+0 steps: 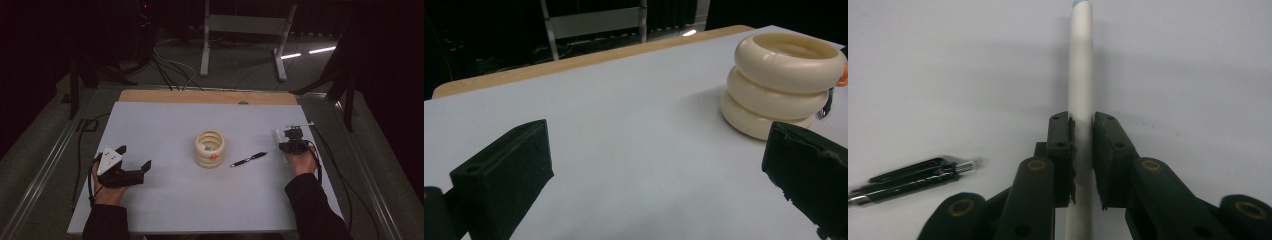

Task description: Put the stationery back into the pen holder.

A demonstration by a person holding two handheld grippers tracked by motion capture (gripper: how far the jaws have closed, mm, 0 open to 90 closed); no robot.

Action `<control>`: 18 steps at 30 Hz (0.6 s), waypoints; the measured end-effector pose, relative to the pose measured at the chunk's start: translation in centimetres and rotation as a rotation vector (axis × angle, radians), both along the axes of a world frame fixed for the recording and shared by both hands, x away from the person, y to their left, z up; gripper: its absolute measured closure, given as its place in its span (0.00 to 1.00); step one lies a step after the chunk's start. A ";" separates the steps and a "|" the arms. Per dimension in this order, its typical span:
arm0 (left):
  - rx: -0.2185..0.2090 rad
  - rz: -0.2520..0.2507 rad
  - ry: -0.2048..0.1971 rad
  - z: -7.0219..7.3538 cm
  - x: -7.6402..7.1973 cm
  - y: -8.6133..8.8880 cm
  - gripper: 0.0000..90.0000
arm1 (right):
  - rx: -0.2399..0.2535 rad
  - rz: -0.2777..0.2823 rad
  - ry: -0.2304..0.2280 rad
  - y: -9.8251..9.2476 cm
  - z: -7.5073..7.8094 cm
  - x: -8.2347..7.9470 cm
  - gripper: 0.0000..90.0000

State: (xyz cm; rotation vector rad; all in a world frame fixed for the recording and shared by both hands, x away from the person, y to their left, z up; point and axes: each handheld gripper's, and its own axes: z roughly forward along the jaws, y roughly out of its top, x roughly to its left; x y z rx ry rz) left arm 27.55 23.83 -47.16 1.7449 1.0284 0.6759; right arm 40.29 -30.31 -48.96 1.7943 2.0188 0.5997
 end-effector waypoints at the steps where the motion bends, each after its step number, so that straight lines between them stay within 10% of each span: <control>1: 0.000 0.000 0.000 0.0 0.0 0.0 0.00 | 0.001 0.003 -0.006 0.0 0.1 0.0 0.88; 18: 0.000 -0.001 0.002 -0.1 0.0 0.0 0.00 | 0.025 0.091 -0.148 1.7 2.8 -1.0 0.88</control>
